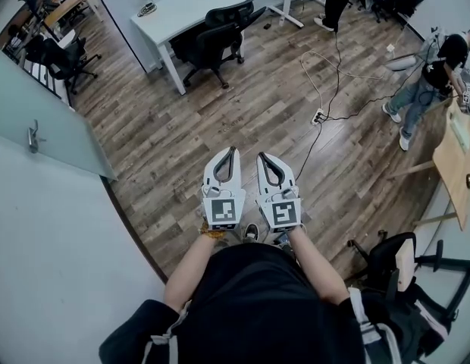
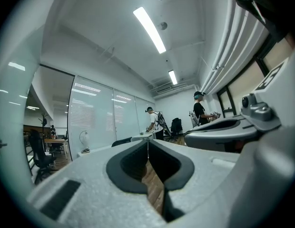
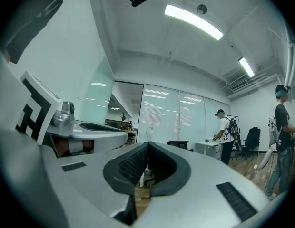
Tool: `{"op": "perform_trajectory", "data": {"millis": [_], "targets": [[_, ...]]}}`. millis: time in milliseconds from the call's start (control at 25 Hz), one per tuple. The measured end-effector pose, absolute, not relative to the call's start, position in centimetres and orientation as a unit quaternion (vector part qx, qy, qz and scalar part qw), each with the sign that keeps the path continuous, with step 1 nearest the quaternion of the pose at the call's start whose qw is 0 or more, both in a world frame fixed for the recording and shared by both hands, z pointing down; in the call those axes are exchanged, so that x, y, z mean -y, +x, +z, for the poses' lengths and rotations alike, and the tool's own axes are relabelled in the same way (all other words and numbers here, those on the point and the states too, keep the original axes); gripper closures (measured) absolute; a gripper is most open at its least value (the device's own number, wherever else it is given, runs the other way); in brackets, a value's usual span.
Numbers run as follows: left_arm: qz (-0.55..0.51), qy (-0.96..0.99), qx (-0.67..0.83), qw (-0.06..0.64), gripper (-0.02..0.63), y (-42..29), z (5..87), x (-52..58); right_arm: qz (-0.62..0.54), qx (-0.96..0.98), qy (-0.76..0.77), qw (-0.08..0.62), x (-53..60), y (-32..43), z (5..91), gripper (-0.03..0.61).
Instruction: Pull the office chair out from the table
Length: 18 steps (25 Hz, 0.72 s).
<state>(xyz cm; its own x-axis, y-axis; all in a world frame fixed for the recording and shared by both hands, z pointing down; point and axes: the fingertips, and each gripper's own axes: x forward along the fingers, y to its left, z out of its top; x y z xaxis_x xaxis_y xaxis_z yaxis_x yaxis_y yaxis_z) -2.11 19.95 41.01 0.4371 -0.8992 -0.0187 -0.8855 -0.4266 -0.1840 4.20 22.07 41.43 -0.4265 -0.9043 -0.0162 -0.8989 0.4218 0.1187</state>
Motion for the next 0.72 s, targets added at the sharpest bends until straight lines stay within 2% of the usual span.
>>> {"op": "perform_trajectory", "data": {"millis": [720], "targets": [[-0.017, -0.853, -0.516, 0.073, 0.591, -1.8, 41.2, -1.0, -0.048, 0.837, 0.543, 0.043, -3.2, 3.4, 42.1, 0.572]]}}
